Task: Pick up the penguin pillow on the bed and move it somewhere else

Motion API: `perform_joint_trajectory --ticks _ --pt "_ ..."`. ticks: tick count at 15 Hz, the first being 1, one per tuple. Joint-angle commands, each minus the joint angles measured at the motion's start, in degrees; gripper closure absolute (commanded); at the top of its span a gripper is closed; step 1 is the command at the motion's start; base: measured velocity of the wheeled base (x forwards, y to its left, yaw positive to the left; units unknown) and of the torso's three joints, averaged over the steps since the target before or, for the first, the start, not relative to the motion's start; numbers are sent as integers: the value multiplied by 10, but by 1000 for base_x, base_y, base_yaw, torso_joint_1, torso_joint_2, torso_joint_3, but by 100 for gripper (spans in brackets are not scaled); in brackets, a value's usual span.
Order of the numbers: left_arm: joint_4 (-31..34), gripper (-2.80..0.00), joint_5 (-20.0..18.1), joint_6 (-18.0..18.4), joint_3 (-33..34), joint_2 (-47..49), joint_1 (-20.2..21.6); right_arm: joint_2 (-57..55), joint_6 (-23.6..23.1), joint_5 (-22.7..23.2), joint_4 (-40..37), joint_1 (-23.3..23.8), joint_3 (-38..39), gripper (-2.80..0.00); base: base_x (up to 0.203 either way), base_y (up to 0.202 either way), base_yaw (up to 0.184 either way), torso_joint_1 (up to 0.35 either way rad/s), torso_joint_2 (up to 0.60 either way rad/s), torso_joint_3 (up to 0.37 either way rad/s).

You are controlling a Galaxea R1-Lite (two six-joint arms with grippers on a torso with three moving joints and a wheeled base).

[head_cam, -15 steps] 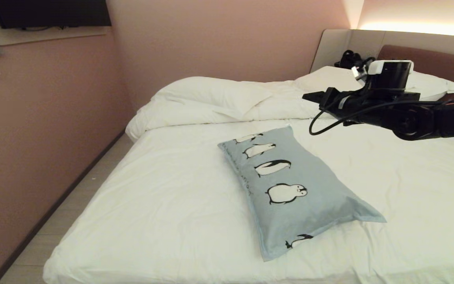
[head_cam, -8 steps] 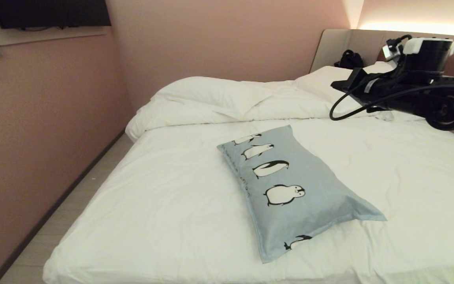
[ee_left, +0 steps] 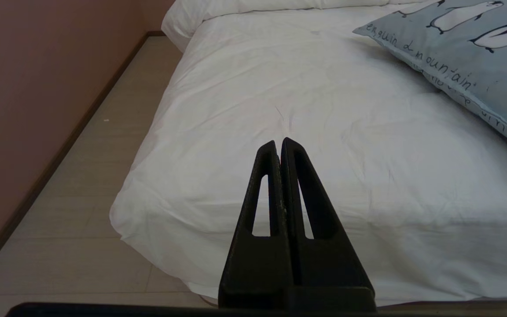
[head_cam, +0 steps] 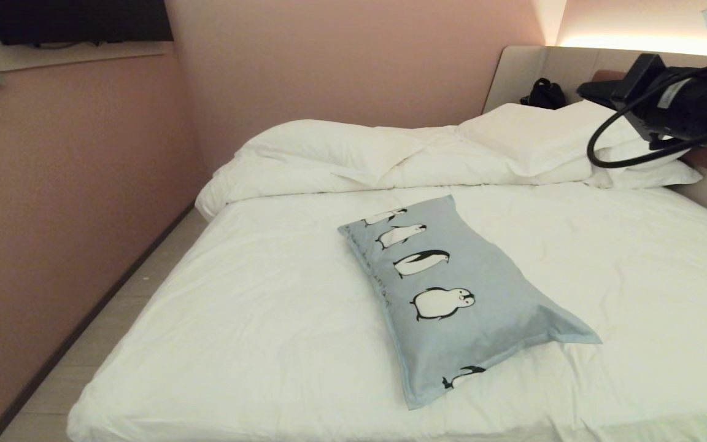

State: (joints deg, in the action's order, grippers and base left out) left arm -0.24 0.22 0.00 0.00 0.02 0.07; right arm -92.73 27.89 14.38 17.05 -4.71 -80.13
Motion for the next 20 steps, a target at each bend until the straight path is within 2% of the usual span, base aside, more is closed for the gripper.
perform_joint_trajectory --ticks 1,3,6,8,12,14,15,17,20 --pt "0 0 0 0 0 0 0 80 1 -1 -1 2 59 0 0 0 0 0 0 0" --pt "0 0 0 0 0 0 0 130 -7 -39 -10 12 121 0 0 0 0 0 0 0" --pt "0 0 0 0 0 0 0 204 -34 -141 -54 53 200 0 0 0 0 0 0 0" --pt "0 0 0 0 0 0 0 249 -37 -164 -100 89 245 0 0 0 0 0 0 0" --pt "0 0 0 0 0 0 1 290 -31 -207 -337 109 269 0 0 0 0 0 0 0" --pt "0 0 0 0 0 0 0 284 11 -213 -464 109 271 0 0 0 0 0 0 0" --pt "0 0 0 0 0 0 0 277 56 -198 -508 109 274 0 0 0 0 0 0 0" --pt "0 0 0 0 0 0 0 276 93 -146 -547 109 289 0 0 0 0 0 0 0" --pt "0 0 0 0 0 0 0 266 125 -139 -587 109 305 0 0 0 0 0 0 0"
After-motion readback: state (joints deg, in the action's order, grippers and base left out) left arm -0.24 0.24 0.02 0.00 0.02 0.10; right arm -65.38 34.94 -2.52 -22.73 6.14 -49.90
